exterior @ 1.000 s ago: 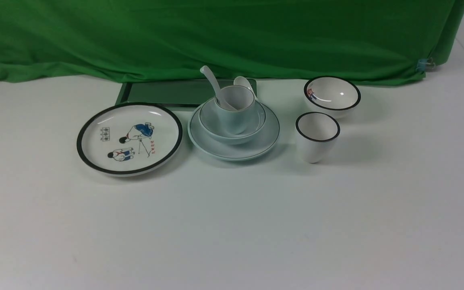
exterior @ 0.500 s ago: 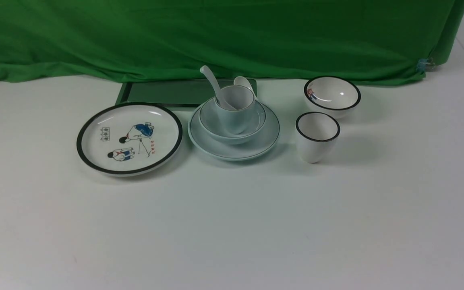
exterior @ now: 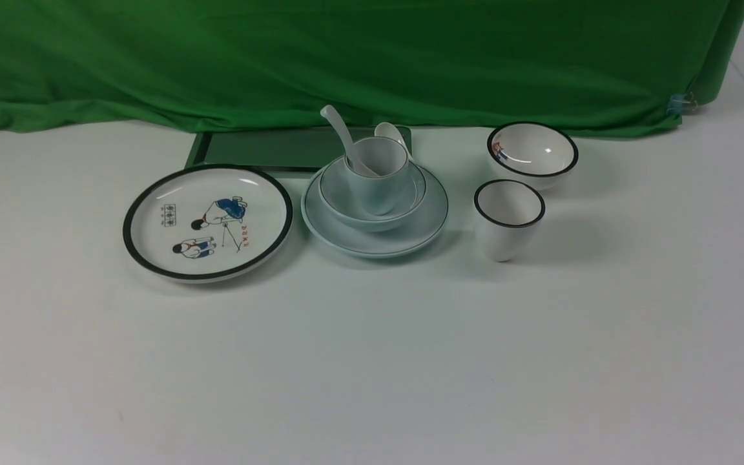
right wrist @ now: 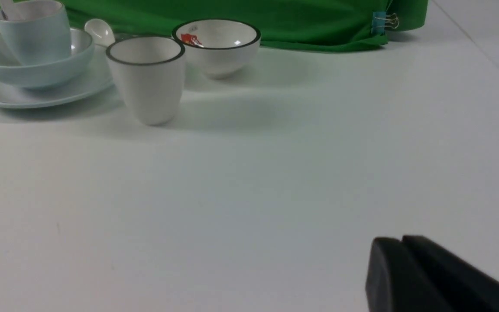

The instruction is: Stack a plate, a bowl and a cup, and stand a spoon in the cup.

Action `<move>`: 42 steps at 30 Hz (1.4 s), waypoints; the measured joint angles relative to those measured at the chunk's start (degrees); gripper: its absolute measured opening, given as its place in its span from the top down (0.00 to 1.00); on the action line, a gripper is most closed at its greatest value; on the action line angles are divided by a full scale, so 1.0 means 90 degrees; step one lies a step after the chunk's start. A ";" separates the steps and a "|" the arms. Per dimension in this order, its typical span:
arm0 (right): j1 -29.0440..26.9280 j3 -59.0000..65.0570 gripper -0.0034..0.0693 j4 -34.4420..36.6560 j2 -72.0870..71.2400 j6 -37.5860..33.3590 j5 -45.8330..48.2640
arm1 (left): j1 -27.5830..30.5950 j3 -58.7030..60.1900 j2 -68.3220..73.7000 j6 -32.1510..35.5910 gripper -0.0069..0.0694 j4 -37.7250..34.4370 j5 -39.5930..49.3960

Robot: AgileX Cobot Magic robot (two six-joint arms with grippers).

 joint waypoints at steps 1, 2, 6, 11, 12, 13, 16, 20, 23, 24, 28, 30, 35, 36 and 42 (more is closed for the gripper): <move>0.0000 0.0000 0.86 0.0000 0.0000 0.0000 0.0000 | 0.0000 0.0000 0.0000 0.0000 0.95 0.0000 0.0000; 0.0000 0.0000 0.86 0.0000 0.0000 0.0000 0.0000 | 0.0000 0.0000 0.0000 0.0000 0.95 0.0000 0.0000; 0.0000 0.0000 0.86 0.0002 0.0000 0.0000 0.0000 | 0.0053 0.0128 -0.0079 0.0000 0.95 0.0000 -0.0090; 0.0000 0.0000 0.85 0.0007 -0.0002 0.0000 0.0000 | 0.0485 0.0760 -0.0373 0.0000 0.95 -0.0158 -0.0256; 0.0000 0.0000 0.85 0.0007 -0.0002 0.0000 0.0000 | 0.0506 0.0797 -0.0386 0.0000 0.95 -0.0196 -0.0266; 0.0000 0.0000 0.84 0.0007 -0.0002 0.0000 0.0000 | 0.0606 0.0997 -0.0456 0.0000 0.95 -0.0285 -0.0355; -0.0005 0.0000 0.84 0.0007 -0.0002 0.0000 0.0000 | 0.0952 0.1353 -0.0639 0.0000 0.95 -0.0370 -0.0177; -0.0005 0.0000 0.83 0.0007 -0.0002 0.0000 0.0007 | 0.1408 0.1373 -0.0651 -0.0121 0.95 -0.0243 0.0655; -0.0005 0.0000 0.82 0.0007 -0.0002 0.0000 0.0000 | 0.1564 0.1391 -0.0651 -0.0195 0.95 -0.0226 0.1049; -0.0005 0.0000 0.82 0.0007 -0.0002 0.0000 0.0000 | 0.1597 0.1391 -0.0651 -0.0195 0.95 -0.0226 0.1122; -0.0005 0.0000 0.81 0.0007 -0.0002 0.0000 0.0000 | 0.1603 0.1391 -0.0651 -0.0268 0.95 -0.0214 0.1169; -0.0005 0.0000 0.80 0.0007 -0.0002 0.0000 0.0000 | 0.1603 0.1391 -0.0651 -0.0411 0.95 -0.0223 0.1182; -0.0005 0.0000 0.78 0.0007 -0.0002 0.0000 0.0000 | 0.1603 0.1391 -0.0651 -0.0507 0.95 -0.0257 0.1146; -0.0005 0.0000 0.77 0.0007 -0.0002 0.0000 0.0000 | 0.1603 0.1391 -0.0657 -0.0509 0.95 -0.0242 0.1141; -0.0005 0.0000 0.75 0.0007 -0.0002 0.0000 0.0000 | 0.1603 0.1391 -0.0657 -0.0509 0.95 -0.0218 0.1141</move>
